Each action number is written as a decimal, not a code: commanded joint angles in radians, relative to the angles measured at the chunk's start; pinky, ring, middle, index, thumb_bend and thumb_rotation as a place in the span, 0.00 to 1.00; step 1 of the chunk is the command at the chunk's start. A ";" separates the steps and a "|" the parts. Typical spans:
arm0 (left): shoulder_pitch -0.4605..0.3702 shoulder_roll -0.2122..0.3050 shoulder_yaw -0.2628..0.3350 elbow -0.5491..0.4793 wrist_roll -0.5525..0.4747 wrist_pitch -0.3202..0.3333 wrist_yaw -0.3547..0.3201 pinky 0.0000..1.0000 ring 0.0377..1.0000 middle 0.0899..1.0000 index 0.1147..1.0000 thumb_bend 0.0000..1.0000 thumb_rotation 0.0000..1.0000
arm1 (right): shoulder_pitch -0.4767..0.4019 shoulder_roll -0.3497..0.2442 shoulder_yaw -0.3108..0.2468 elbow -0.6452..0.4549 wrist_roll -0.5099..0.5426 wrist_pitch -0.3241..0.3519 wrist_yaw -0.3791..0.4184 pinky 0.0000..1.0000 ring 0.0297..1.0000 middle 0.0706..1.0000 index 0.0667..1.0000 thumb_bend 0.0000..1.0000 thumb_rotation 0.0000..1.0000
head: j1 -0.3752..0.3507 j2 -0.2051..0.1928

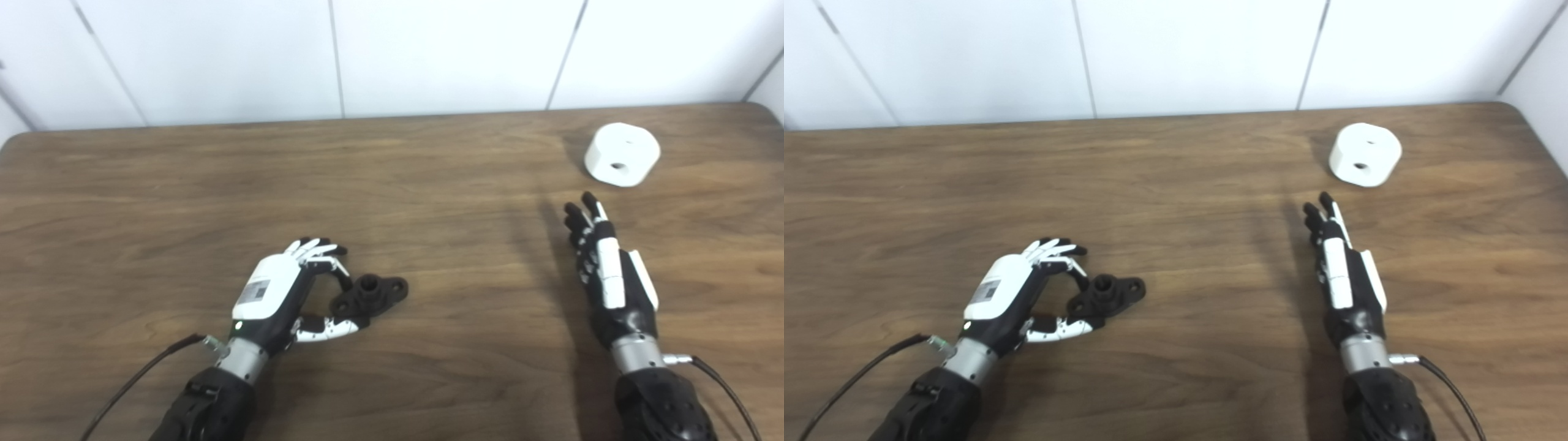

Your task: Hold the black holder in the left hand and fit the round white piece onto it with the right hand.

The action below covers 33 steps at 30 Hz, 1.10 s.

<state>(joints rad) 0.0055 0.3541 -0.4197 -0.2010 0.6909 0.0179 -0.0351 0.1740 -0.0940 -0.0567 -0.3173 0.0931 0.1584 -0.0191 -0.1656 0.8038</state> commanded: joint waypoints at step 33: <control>0.019 -0.023 -0.046 0.137 0.047 -0.113 -0.018 0.90 0.88 0.78 0.42 0.52 0.05 | -0.346 -0.373 -0.054 -0.067 -0.493 0.278 0.001 0.96 0.98 0.95 0.87 0.76 0.40 | -0.122 -0.120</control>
<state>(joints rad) -0.0138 0.3350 -0.4205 -0.1171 0.7036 -0.1015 0.0073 -0.1391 -0.4376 -0.1087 -0.3807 -0.3616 0.4589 -0.0147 -0.2884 0.6826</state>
